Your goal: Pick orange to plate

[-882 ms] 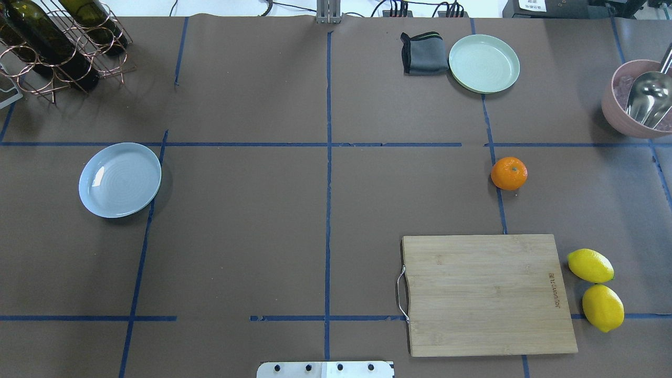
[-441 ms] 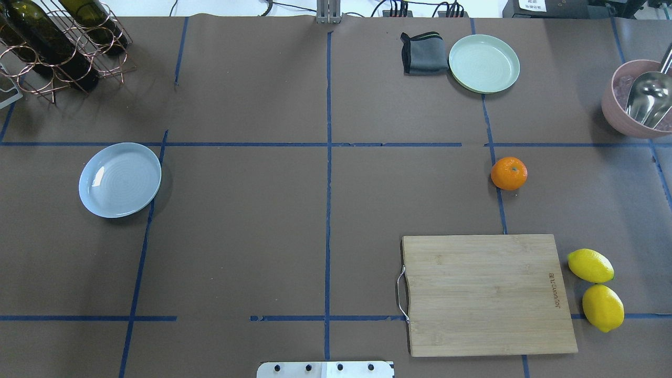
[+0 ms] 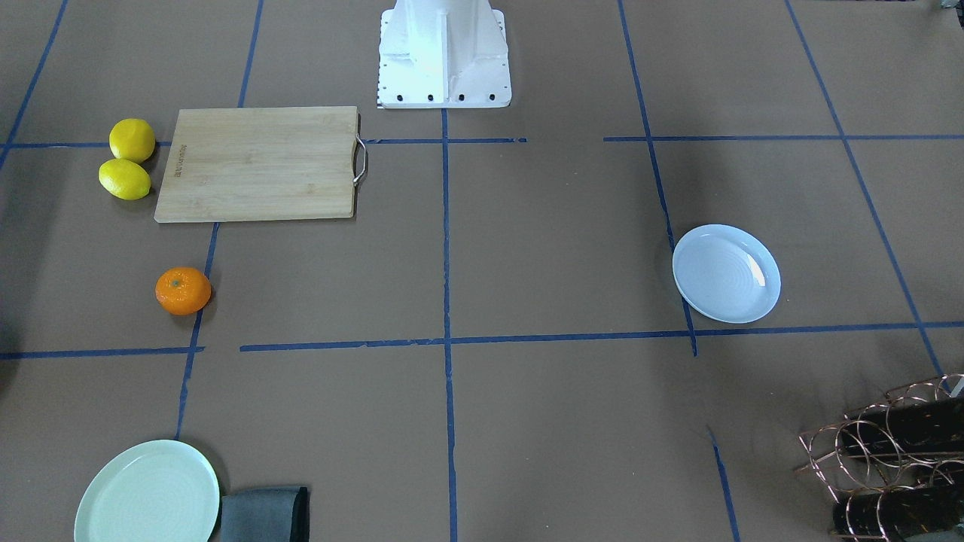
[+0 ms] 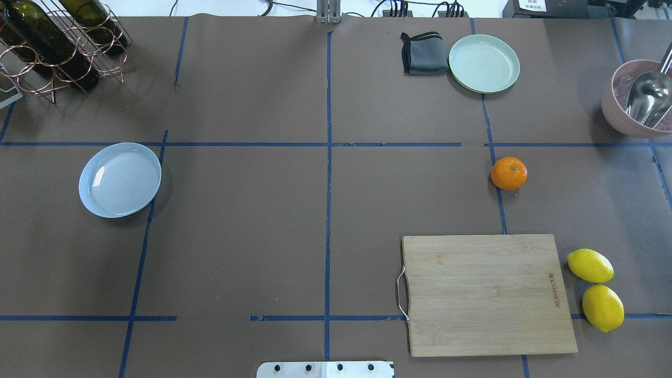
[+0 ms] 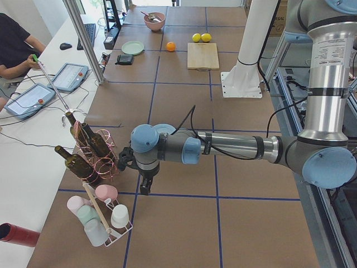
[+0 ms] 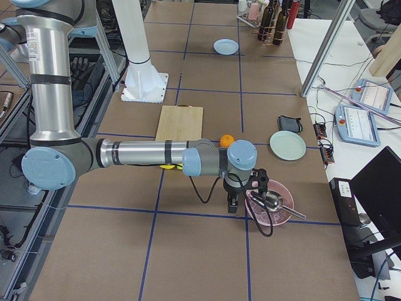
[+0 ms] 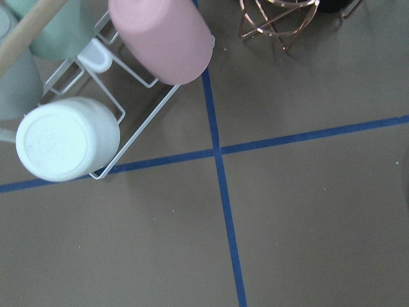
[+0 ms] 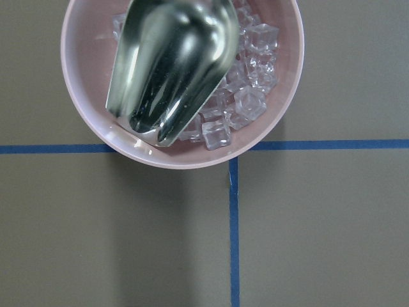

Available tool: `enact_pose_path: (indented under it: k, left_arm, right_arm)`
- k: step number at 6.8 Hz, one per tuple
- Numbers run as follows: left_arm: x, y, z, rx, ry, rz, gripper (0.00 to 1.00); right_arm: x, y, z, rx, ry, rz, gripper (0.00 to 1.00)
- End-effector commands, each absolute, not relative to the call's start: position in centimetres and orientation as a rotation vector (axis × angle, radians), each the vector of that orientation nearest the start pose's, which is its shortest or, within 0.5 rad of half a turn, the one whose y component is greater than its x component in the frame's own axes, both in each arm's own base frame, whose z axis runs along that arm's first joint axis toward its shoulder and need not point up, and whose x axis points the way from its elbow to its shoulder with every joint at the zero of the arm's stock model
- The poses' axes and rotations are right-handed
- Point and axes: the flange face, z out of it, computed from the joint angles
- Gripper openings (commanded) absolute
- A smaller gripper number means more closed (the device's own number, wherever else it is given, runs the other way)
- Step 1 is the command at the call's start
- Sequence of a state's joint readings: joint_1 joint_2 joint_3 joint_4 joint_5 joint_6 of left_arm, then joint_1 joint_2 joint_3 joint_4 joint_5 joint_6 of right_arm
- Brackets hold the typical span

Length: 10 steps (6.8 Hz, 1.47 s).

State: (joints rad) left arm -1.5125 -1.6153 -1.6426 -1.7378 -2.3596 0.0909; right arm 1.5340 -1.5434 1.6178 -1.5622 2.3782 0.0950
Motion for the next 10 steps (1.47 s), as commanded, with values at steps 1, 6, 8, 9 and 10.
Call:
enact_pose_path:
  k: [1, 6, 8, 9, 10]
  left_arm:
    - [3.0, -54.6, 55.0, 0.36, 0.814, 0.324, 1.0]
    - [15.1, -53.3, 57.9, 0.186, 0.919, 0.137, 1.0]
    - [18.5, -52.5, 57.3, 0.156, 0.92, 0.067, 0.99]
    - [20.1, -52.2, 57.3, 0.166, 0.899, 0.045, 0.96]
    - [22.1, -51.5, 57.5, 0.15, 0.883, 0.027, 0.93]
  right_arm:
    - [3.4, -53.2, 58.7, 0.082, -0.83, -0.016, 1.0]
    - [-2.8, -54.0, 55.3, 0.111, -0.941, 0.055, 1.0]
    - [-6.7, -54.0, 53.5, 0.098, -0.978, 0.115, 1.0]
    - [-7.9, -53.8, 52.9, 0.099, -0.997, 0.129, 1.0]
    - [-9.1, -54.0, 52.2, 0.105, -0.99, 0.141, 1.0]
